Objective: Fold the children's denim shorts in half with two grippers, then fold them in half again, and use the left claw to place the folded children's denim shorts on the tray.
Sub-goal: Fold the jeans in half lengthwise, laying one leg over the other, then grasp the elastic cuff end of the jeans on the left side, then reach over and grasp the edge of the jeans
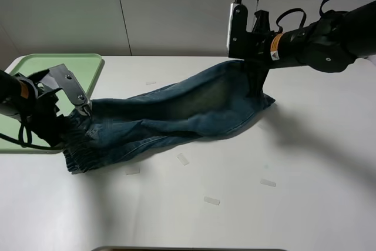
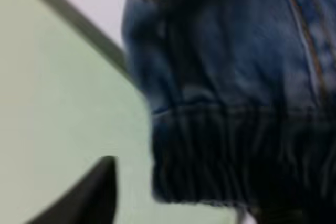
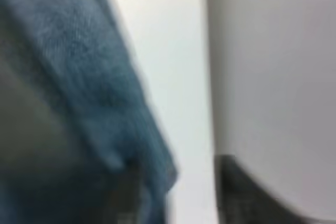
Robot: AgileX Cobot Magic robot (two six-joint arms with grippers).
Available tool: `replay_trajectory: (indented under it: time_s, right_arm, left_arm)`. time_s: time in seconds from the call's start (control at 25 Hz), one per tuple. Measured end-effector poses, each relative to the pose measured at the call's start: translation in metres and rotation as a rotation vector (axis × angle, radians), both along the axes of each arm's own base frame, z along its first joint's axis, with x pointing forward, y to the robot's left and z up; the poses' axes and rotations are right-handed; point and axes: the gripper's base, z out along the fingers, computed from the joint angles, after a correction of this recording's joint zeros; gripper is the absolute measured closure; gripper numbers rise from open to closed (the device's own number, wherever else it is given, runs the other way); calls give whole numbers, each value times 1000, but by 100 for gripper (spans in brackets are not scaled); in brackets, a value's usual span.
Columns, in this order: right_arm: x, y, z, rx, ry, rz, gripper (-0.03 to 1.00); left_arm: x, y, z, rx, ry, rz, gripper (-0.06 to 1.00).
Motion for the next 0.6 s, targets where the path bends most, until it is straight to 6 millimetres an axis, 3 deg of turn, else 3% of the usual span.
replay_trajectory:
  time_s: [0.04, 0.08, 0.12, 0.2, 0.36, 0.6]
  right_arm:
    - [0, 0, 0, 0, 0, 0, 66]
    - [4, -1, 5, 50, -23, -10, 57]
    - [11, -2, 16, 175, -71, -49, 40]
    - [19, -4, 28, 326, -118, -123, 34]
    - [28, -11, 42, 540, -153, -285, 30]
    - [30, -18, 41, 598, -129, -397, 30]
  left_arm:
    - [2, 2, 1, -23, -20, 28, 34]
    - [4, 3, 2, -51, -44, 57, 32]
    - [6, 4, 3, -79, -65, 88, 31]
    - [9, 5, 5, -124, -100, 128, 29]
    - [13, 4, 7, -167, -143, 141, 28]
    - [15, 1, 14, -199, -199, 130, 28]
